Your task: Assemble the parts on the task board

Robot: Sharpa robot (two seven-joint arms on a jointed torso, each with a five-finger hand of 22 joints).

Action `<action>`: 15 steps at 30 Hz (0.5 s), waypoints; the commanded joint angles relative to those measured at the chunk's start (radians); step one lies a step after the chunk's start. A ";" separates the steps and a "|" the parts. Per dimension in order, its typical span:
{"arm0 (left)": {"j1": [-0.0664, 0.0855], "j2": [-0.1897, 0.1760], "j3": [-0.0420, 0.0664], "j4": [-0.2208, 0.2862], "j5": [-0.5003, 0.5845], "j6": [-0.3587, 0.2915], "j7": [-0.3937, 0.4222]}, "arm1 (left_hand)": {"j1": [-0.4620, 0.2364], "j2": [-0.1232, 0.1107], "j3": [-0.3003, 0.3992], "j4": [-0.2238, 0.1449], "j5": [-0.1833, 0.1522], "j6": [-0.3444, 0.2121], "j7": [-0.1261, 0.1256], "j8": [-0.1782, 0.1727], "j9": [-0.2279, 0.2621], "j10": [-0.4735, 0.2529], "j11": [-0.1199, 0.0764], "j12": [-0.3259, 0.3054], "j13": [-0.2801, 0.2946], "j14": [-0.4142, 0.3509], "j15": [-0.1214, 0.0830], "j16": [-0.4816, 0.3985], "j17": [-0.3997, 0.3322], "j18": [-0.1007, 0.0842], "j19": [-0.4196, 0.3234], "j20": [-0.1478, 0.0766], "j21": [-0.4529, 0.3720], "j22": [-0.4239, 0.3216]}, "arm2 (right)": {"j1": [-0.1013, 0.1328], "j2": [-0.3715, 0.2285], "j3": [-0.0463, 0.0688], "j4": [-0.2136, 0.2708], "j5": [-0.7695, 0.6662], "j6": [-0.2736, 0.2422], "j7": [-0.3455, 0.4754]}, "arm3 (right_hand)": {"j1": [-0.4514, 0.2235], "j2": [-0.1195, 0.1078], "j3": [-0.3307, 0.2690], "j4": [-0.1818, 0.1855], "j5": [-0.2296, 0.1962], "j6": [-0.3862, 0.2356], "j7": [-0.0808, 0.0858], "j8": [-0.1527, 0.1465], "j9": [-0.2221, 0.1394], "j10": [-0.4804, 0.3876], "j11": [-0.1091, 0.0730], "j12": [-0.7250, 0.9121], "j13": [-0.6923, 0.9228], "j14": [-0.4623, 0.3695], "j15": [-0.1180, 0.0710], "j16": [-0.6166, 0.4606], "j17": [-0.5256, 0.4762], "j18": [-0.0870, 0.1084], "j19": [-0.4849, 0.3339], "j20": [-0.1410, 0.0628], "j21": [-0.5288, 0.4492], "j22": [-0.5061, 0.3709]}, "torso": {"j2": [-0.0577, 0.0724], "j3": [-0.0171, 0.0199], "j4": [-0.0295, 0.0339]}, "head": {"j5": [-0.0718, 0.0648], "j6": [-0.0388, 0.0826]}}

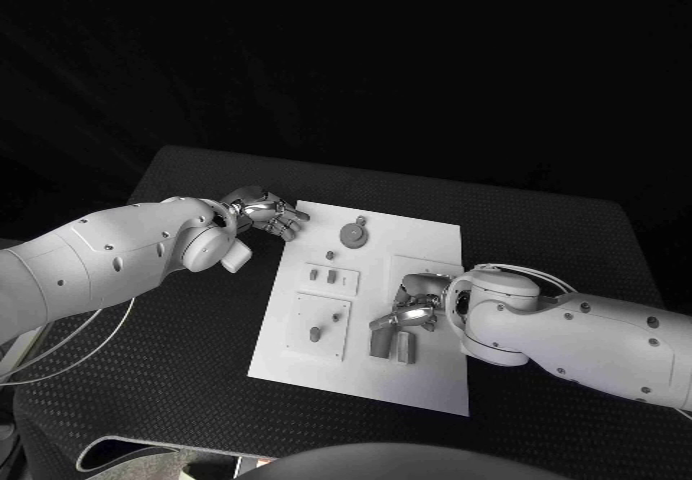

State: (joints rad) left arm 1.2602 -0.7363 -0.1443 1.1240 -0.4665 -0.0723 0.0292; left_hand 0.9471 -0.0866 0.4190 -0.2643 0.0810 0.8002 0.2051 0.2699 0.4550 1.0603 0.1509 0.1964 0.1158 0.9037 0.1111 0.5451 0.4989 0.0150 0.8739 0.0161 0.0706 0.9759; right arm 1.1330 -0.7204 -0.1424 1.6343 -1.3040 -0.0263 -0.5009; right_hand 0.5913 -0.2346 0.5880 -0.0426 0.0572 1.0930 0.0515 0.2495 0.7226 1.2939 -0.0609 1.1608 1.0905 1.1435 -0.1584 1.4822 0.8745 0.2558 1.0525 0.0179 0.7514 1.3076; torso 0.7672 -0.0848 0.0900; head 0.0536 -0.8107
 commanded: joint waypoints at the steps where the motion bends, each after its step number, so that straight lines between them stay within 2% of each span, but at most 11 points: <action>1: 0.000 0.000 0.000 0.004 -0.005 0.018 0.000 | -0.009 -0.004 -0.001 -0.002 -0.006 -0.004 0.001 0.002 -0.001 -0.009 -0.001 0.000 0.000 -0.006 0.003 -0.006 0.001 0.005 -0.008 -0.002 0.000 -0.002 | -0.008 0.002 -0.005 0.004 0.046 0.031 -0.011 | 0.000 0.019 -0.015 -0.011 -0.003 0.007 0.000 0.004 0.002 0.007 0.000 0.006 0.002 0.007 0.000 0.004 -0.002 0.006 0.003 -0.001 0.004 0.018 | 0.000 -0.0005 -0.0003 | 0.000 -0.001; 4: 0.000 0.000 0.000 0.004 -0.006 0.018 -0.001 | -0.009 -0.004 -0.001 -0.002 -0.006 -0.004 0.001 0.002 -0.001 -0.009 -0.001 0.001 0.000 -0.007 0.003 -0.006 0.001 0.005 -0.008 -0.002 0.000 -0.002 | -0.010 0.002 -0.005 0.004 0.065 0.041 -0.012 | 0.005 0.061 -0.051 -0.070 -0.003 0.011 -0.001 0.002 0.003 0.008 -0.002 0.004 0.002 0.008 -0.001 0.003 -0.003 0.006 0.000 0.000 0.003 0.018 | 0.000 -0.0006 -0.0008 | 0.000 -0.001; 7: 0.000 0.000 0.000 0.004 -0.007 0.019 -0.003 | -0.009 -0.004 -0.001 -0.003 -0.006 -0.004 0.001 0.002 -0.001 -0.009 -0.001 0.001 0.001 -0.007 0.003 -0.006 0.002 0.005 -0.008 -0.002 0.000 -0.002 | -0.011 0.001 -0.005 0.004 0.084 0.045 -0.012 | 0.007 0.091 -0.066 -0.113 -0.004 0.013 -0.001 0.000 0.003 0.008 -0.002 0.003 0.002 0.009 0.000 0.002 -0.004 0.006 -0.001 0.000 0.002 0.017 | 0.000 0.0001 -0.0011 | 0.000 -0.001; 12: 0.000 0.000 0.000 0.004 -0.008 0.019 -0.004 | -0.009 -0.004 0.000 -0.003 -0.006 -0.004 0.001 0.002 -0.001 -0.009 -0.001 0.001 0.001 -0.007 0.003 -0.006 0.002 0.005 -0.008 -0.002 0.000 -0.002 | -0.011 -0.001 -0.005 0.007 0.118 0.047 -0.011 | 0.014 0.166 -0.084 -0.201 -0.004 0.019 -0.001 -0.003 0.000 0.010 -0.001 0.000 0.000 0.009 0.001 0.001 -0.005 0.006 0.000 0.002 0.000 0.017 | 0.000 0.0004 -0.0008 | -0.001 -0.001; 15: 0.000 0.000 0.000 0.004 -0.010 0.019 -0.006 | -0.008 -0.004 0.000 -0.003 -0.006 -0.004 0.001 0.002 -0.001 -0.009 -0.001 0.001 0.001 -0.007 0.003 -0.006 0.002 0.005 -0.008 -0.002 0.000 -0.002 | -0.011 -0.003 -0.005 0.008 0.134 0.044 -0.006 | 0.012 0.186 -0.089 -0.234 -0.004 0.022 -0.001 -0.005 -0.001 0.011 -0.001 -0.002 -0.001 0.010 0.001 0.000 -0.005 0.006 0.002 0.004 -0.001 0.016 | 0.000 0.0008 -0.0002 | 0.000 -0.001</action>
State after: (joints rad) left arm 1.2602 -0.7371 -0.1444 1.1249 -0.4708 -0.0680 0.0225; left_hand 0.9471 -0.0866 0.4190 -0.2643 0.0810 0.8002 0.2051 0.2699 0.4550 1.0603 0.1509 0.1964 0.1158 0.9037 0.1111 0.5452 0.4997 0.0150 0.8739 0.0161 0.0706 0.9759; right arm 1.1314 -0.7247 -0.1403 1.6349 -1.2260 -0.0281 -0.5115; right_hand 0.5947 -0.0661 0.4976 -0.2710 0.0568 1.1064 0.0489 0.2403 0.7198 1.3010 -0.0608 1.1608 1.0901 1.1470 -0.1554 1.4822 0.8708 0.2557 1.0525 0.0179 0.7514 1.3076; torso 0.7673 -0.0847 0.0893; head 0.0530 -0.8121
